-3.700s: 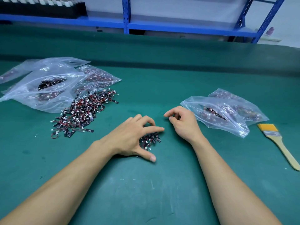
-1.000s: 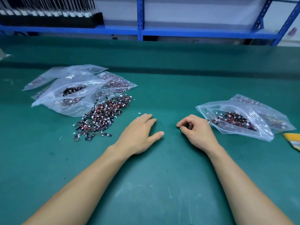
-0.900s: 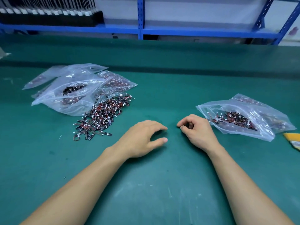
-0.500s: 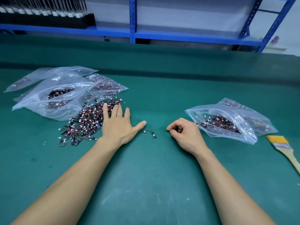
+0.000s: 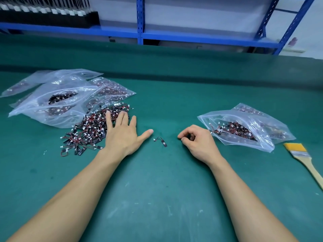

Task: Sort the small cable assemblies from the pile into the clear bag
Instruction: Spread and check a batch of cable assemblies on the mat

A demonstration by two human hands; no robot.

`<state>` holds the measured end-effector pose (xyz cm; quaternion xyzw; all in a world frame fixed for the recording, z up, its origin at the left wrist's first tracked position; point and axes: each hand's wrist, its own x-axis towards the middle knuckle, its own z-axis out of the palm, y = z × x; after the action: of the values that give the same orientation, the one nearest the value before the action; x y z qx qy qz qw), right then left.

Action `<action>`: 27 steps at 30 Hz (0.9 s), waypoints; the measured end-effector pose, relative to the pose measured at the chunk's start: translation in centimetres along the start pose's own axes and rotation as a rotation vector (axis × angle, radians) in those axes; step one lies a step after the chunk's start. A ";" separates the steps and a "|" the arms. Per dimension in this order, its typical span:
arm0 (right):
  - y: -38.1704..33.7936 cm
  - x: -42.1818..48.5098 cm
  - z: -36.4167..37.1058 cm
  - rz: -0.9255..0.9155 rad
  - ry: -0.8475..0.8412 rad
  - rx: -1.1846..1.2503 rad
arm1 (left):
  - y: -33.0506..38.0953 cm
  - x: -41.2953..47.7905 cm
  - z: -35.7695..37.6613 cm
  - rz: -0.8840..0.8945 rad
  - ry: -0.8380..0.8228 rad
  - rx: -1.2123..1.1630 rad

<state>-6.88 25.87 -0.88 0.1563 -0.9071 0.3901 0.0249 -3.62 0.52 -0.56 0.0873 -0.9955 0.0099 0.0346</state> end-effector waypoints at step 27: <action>-2.6 -1.2 2.0 -0.345 -0.166 -0.132 | -1.3 -4.4 -0.4 0.434 0.076 -0.483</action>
<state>-4.83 23.02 -0.65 0.3388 -0.8895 0.3053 0.0268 0.97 -0.03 -0.46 -0.1383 -0.9625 -0.2162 0.0883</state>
